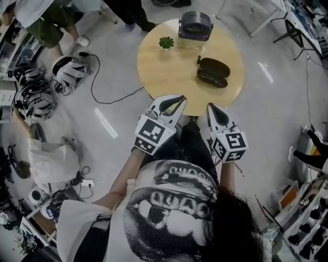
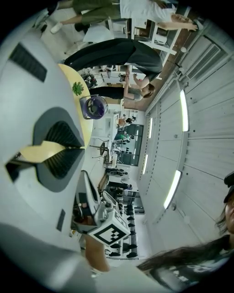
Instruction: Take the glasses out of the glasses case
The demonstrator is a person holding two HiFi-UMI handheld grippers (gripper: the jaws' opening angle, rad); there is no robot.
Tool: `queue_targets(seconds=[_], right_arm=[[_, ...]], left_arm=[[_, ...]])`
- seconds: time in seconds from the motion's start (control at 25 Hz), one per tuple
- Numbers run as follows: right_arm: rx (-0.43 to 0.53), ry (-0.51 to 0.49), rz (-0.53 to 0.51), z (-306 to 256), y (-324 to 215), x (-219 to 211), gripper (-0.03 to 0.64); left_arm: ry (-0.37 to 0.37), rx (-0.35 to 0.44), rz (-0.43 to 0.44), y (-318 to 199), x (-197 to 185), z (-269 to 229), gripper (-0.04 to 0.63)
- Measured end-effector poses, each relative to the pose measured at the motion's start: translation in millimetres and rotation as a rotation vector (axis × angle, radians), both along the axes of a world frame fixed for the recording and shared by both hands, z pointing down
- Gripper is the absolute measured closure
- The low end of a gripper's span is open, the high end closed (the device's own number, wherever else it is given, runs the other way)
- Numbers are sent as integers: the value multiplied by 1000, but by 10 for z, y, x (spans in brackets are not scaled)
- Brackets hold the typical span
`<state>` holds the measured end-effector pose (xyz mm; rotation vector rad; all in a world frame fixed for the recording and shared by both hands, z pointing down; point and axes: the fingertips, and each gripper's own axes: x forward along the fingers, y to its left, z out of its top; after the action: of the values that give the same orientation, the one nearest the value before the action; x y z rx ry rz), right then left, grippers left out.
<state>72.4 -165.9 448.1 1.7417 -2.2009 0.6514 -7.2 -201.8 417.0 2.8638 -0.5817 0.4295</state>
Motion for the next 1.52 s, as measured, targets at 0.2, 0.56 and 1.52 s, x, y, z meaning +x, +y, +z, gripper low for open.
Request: queue_targets(seconds=[0.2,0.56,1.52], right_arm=[[-17,12,-37,137,-347,244,620],[-108,41,-95,540,-727,864,620],[-377,358,-623,1681,-950,1276,555]], left_arm=[[-16,0,-49,-307,138,25,575],[-25,-8,-67,-706,721,48,575],[-103,-45,-195,-1166,1084,287,575]])
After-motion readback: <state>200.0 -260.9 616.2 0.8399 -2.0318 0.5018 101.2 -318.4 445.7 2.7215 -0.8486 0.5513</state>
